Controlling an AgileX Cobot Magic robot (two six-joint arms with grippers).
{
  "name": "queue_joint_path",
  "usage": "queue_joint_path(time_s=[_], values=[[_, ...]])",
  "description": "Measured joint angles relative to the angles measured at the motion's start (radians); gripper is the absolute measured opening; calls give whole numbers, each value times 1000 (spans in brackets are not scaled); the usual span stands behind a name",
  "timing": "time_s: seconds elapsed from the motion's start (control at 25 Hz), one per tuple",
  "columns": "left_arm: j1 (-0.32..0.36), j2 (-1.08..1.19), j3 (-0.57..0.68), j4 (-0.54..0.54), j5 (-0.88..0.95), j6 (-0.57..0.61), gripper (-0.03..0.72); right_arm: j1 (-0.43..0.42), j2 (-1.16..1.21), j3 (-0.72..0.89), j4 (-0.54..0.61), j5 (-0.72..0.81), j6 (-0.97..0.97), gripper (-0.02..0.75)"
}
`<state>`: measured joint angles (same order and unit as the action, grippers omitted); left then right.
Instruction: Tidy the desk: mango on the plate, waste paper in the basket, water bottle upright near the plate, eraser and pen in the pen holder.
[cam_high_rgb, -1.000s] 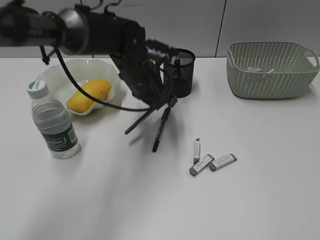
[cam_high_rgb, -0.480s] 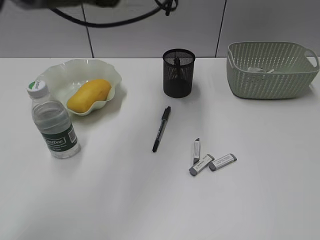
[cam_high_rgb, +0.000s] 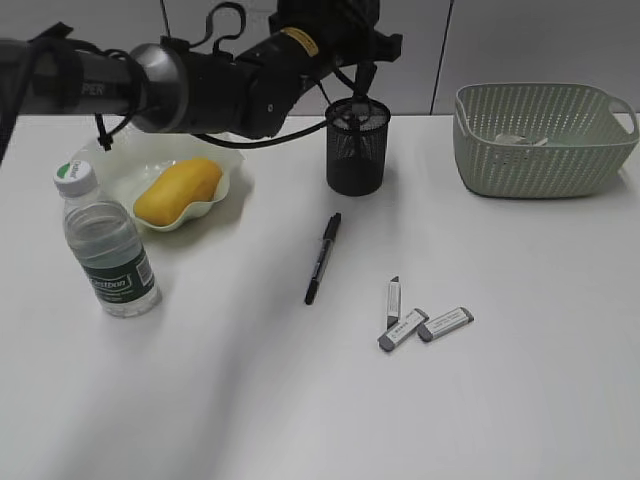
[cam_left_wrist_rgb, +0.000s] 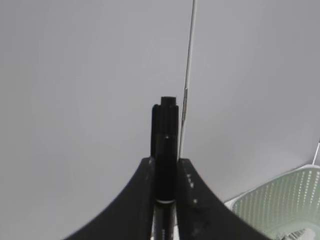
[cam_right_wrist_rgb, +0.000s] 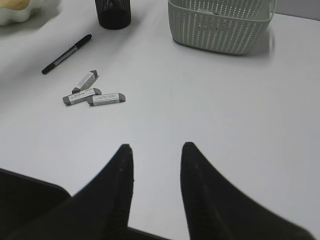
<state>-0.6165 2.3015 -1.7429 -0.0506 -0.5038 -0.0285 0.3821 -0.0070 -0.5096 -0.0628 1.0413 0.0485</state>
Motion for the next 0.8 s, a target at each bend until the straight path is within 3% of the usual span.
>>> queue_joint_path(time_s=[0.16, 0.24, 0.48, 0.56, 0.68, 0.8], values=[[0, 32, 0, 0, -7, -2, 81, 0, 0, 0, 0, 0, 0, 267], [0, 36, 0, -1, -6, -2, 118, 0, 0, 0, 0, 0, 0, 267], [0, 20, 0, -8, 81, -2, 414, 0, 0, 0, 0, 0, 0, 267], [0, -14, 0, -39, 202, -2, 459, 0, 0, 0, 0, 0, 0, 267], [6, -125, 0, -39, 469, -3, 449, 0, 0, 0, 0, 0, 0, 267], [9, -279, 0, 56, 756, -3, 324, 0, 0, 0, 0, 0, 0, 267]])
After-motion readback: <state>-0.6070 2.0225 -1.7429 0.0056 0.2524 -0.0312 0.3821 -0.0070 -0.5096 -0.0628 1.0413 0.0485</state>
